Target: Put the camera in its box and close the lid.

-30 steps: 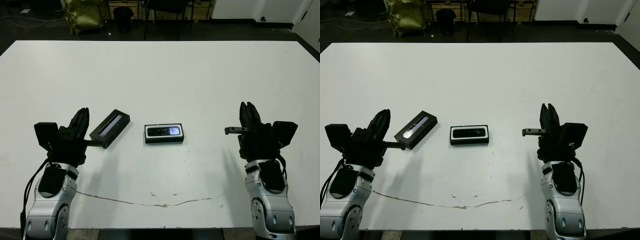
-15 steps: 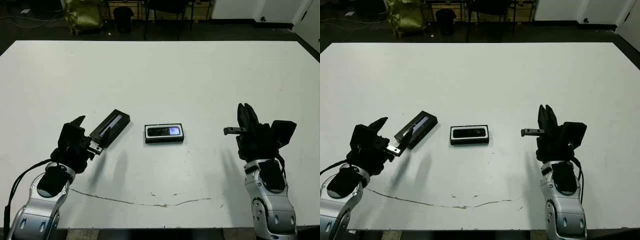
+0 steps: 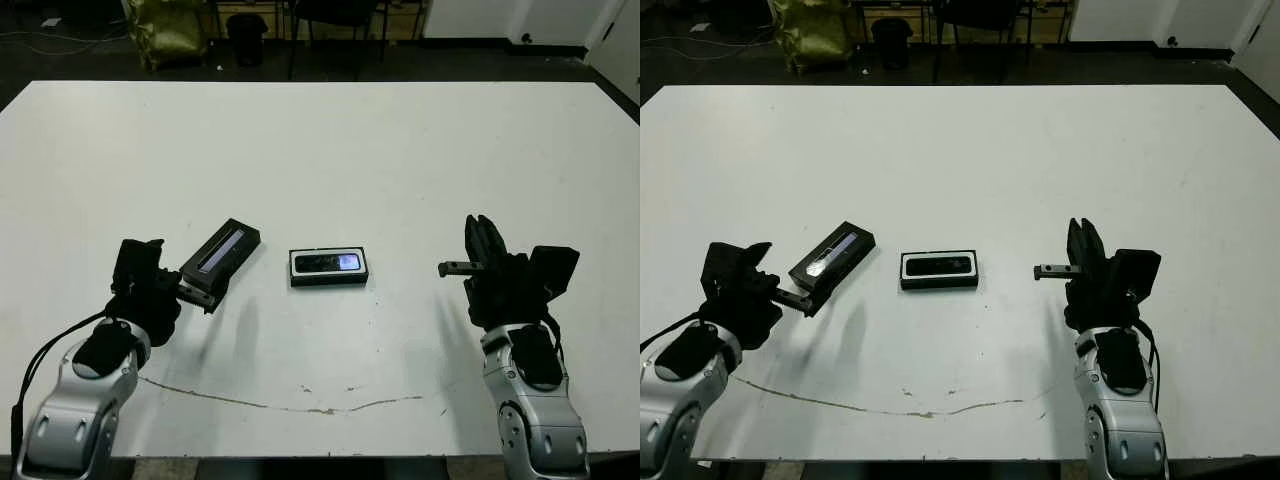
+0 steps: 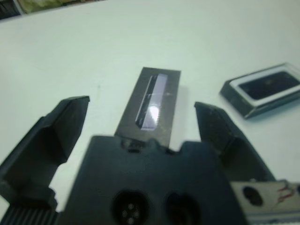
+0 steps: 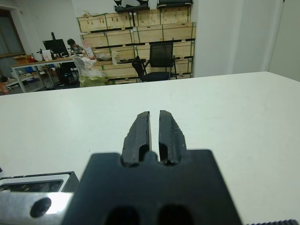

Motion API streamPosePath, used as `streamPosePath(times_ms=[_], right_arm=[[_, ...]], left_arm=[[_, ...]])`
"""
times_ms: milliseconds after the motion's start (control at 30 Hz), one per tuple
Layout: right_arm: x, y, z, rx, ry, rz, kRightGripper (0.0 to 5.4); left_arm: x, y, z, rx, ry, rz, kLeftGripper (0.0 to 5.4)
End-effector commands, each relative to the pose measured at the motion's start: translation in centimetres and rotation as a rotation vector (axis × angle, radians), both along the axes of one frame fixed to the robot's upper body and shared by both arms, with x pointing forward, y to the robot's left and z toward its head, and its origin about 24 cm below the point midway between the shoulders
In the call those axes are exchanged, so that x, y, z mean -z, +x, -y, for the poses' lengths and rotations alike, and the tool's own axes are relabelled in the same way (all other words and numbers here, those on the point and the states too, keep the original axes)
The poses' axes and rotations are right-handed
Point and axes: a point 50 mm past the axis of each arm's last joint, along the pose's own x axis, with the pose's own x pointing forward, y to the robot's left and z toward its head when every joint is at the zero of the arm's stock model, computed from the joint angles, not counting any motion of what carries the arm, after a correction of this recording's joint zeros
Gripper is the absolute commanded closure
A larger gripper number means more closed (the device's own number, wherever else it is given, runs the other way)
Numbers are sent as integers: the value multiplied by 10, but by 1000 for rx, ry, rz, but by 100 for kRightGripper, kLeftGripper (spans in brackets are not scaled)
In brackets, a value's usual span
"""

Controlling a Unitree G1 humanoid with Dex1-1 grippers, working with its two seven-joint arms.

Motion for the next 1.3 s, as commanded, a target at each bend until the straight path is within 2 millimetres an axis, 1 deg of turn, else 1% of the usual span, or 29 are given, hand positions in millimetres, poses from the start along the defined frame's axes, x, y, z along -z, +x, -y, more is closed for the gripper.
streamPosePath(times_ms=[33,200,300,500,633,833,933,1067,1300], right_arm=[[7,-1,2,7,-5,-36,540],[8,-1,2,8,-4,-36,540],[8,-1,2,9,-3,-38,540],[8,-1,1,1,-6,-37,540],[9,-1,1,-5,-4,-35,540],[10,-1,1,-16,12,-46,540],[11,-1,1,-18,12,-47,540],[10,-1,1,-16,5,-48,540],[11,-1,2,-17,3,-53,540]], left_arm=[[2,1,-4,-3,-48,-68,2],[1,3,-6,5,-153,-111,2],[-1,3,-6,12,-123,-106,2],[-4,4,-7,25,12,-89,2],[-3,5,-8,17,20,-83,2],[-1,5,-5,24,92,-59,2],[0,5,-4,32,101,-58,2],[4,6,-4,28,37,-89,2],[7,8,-4,26,36,-122,2]])
